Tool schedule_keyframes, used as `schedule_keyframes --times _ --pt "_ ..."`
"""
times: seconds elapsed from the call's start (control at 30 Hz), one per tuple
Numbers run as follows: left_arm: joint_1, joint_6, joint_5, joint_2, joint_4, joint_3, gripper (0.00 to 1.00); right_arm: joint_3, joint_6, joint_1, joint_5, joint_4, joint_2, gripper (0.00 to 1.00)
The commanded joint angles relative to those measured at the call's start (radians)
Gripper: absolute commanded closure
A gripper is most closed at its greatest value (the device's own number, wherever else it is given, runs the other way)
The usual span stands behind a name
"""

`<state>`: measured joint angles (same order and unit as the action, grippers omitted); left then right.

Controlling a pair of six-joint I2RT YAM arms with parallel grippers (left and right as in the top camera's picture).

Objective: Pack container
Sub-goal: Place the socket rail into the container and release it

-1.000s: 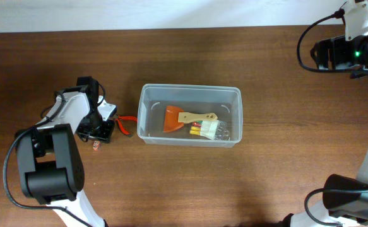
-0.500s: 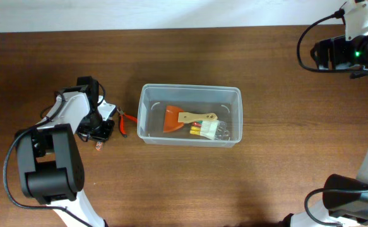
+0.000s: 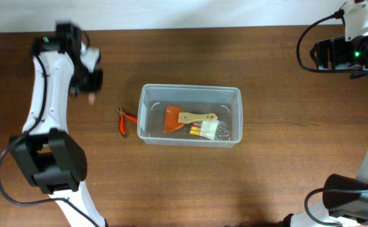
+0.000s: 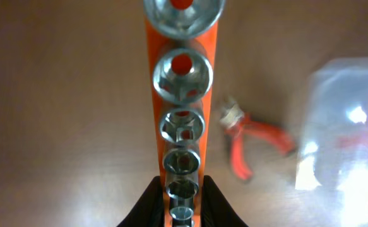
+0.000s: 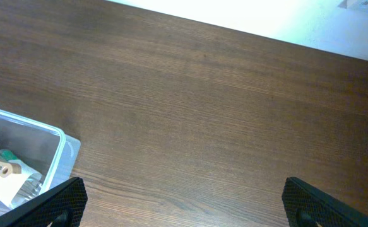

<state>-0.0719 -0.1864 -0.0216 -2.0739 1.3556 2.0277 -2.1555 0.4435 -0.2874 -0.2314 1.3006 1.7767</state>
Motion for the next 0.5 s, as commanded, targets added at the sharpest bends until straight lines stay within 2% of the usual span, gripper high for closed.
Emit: schedule_keyframes --times 0.0,0.1,0.13,0.17,0.3,0.47 --pt "0.111 -0.188 -0.121 0.025 0.069 0.211 0.98 0.007 -0.008 -0.001 -0.020 -0.003 0.005 0.01" --pt "0.210 -0.380 -0.121 0.025 0.119 0.233 0.98 0.007 -0.007 -0.001 -0.020 -0.003 0.005 0.01" --pt "0.269 -0.506 -0.121 0.024 0.145 0.216 0.98 0.007 -0.007 -0.001 -0.020 -0.003 0.005 0.01" --pt "0.298 -0.547 -0.121 0.024 0.145 0.199 0.98 0.007 -0.008 -0.001 -0.020 -0.003 0.005 0.02" --pt "0.376 -0.631 -0.113 0.013 0.123 0.150 0.98 0.007 -0.008 -0.001 -0.020 -0.003 0.005 0.01" --pt "0.452 -0.635 -0.101 -0.026 0.074 0.061 0.98 0.007 -0.008 -0.001 -0.020 -0.003 0.005 0.01"
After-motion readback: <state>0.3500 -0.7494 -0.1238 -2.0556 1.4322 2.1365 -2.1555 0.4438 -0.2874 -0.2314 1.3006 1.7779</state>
